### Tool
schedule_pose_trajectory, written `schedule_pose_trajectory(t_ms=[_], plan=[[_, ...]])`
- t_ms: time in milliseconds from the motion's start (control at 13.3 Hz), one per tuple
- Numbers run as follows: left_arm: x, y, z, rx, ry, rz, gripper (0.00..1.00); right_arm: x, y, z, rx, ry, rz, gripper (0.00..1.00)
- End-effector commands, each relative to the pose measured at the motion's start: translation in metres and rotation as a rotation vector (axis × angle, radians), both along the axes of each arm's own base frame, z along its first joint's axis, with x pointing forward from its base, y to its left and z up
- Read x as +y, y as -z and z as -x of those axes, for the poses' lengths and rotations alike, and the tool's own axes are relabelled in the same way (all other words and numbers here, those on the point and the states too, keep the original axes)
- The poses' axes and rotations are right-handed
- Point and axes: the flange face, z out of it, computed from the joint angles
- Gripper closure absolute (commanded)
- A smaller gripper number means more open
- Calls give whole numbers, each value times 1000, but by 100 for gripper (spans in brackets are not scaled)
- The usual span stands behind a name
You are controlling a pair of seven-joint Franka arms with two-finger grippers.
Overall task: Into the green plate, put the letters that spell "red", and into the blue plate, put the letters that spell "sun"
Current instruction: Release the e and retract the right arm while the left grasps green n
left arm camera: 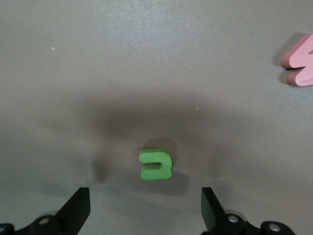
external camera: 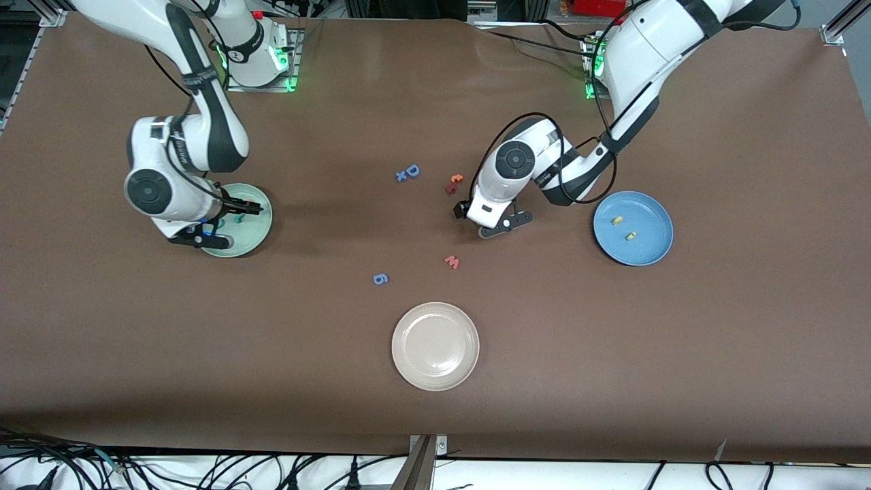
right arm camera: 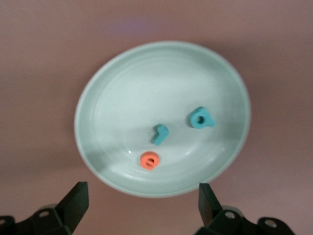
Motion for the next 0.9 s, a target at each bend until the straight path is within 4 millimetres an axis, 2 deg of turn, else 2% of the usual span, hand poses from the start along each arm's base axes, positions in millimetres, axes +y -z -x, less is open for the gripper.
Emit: schedule_pose_trajectory(t_ms=[0,151,452,527,603,678,828], plan=[[-7,2,-13,-33,-8,-13,1,-6,-68,-30,7,-7,-17,1],[-7,1,-14,-33,-7,-13,2,-12,-119,-46,6,-3,-18,1],[-8,3,-12,-31,-3,-15,37,0,-217,-60,-25,-20,-25,1],[-8,3,-12,-32,-2,-16,44,2,-233,-60,-41,-23,-27,1],[-8,3,-12,-32,-4,-16,49,1,-240,-62,-54,-22,-27,1],[-8,3,-12,-31,-3,-15,56,0,-243,-62,-61,-18,-25,1],[-6,4,-13,-32,-4,-18,64,-5,-249,-61,-71,-13,-25,1]])
